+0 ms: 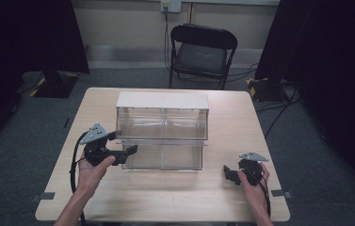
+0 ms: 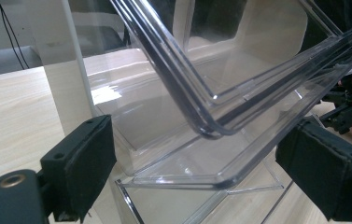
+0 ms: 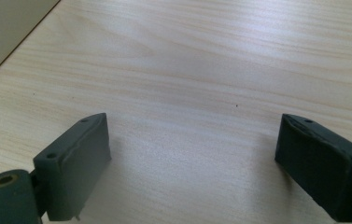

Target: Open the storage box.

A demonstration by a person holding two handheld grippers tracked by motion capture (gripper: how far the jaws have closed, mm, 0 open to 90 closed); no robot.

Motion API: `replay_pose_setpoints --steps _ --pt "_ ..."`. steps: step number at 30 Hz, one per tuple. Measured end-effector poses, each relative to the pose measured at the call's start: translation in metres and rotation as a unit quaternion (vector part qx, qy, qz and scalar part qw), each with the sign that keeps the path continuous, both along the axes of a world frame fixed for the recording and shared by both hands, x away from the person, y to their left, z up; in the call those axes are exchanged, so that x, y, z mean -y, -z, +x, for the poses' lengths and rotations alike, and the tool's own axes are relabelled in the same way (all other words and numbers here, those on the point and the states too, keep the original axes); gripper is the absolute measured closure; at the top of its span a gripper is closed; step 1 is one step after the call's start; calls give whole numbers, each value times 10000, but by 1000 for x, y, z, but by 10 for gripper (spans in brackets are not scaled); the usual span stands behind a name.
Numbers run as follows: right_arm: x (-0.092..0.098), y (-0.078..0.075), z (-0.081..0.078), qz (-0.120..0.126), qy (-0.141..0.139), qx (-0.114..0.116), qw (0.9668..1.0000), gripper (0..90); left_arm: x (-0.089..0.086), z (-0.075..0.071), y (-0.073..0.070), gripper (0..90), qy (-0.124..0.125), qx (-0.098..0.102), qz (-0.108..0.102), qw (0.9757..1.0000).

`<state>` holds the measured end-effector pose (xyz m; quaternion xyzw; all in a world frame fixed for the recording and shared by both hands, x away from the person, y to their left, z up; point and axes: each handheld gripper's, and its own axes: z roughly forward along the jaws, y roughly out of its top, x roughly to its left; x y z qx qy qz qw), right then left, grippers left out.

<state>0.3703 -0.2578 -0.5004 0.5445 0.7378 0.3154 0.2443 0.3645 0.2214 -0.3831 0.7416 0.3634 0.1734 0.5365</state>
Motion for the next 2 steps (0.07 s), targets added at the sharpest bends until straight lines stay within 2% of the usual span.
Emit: replay_pose_setpoints --steps 2 --pt "0 0 0 0 -2 1 10000 94 0 0 0 115 -11 -22 8 10000"
